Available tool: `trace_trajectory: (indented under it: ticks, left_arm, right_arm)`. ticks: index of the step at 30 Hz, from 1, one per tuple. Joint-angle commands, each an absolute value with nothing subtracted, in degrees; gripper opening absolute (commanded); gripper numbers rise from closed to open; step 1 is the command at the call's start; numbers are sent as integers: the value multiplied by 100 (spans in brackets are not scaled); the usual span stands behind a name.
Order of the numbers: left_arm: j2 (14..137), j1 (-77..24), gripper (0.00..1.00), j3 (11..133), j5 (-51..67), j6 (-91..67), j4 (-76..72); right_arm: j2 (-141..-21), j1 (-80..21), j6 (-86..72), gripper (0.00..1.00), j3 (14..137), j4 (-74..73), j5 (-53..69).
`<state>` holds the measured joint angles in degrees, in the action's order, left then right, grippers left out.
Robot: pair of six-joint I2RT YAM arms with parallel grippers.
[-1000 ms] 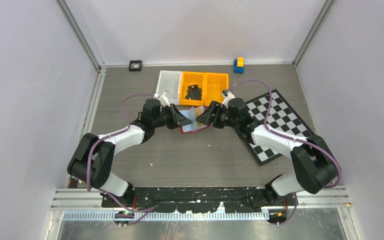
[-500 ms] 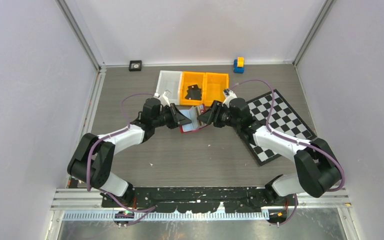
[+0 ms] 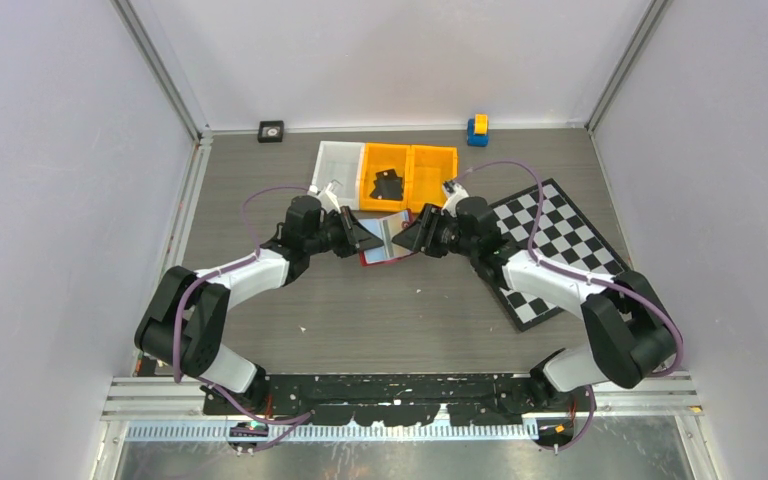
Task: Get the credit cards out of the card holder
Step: Remove the credit card from the card holder.
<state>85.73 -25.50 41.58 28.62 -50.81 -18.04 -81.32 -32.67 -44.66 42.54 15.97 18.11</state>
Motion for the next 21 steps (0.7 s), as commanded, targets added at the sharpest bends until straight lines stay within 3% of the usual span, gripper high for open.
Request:
trace_trajectory:
  ticks: [1, 5, 9, 11, 17, 21]
  left_arm:
    - [8507, -2575, 1, 4371, 3082, -5154, -2195]
    - [8540, -2575, 1, 4359, 3129, -5202, -2300]
    - [8563, -2575, 1, 4368, 3087, -5180, -2251]
    - [8579, -2575, 1, 4383, 3065, -5169, -2194]
    - [8593, -2575, 1, 4405, 3058, -5164, -2139]
    - [8538, -2575, 1, 4403, 3009, -5118, -2077]
  right_arm:
    - [-8303, -3304, -4412, 49, 4518, 1546, 1852]
    - [-8356, -3301, -4420, 46, 4543, 1540, 1868]
    - [-8197, -3304, -4440, 61, 4420, 1691, 1888]
    - [-8083, -3304, -4506, 62, 4307, 1907, 1914]
    - [-7705, -3303, -4464, 38, 4111, 1969, 1550]
    - [-7610, -3300, -4421, 36, 4090, 1908, 1439]
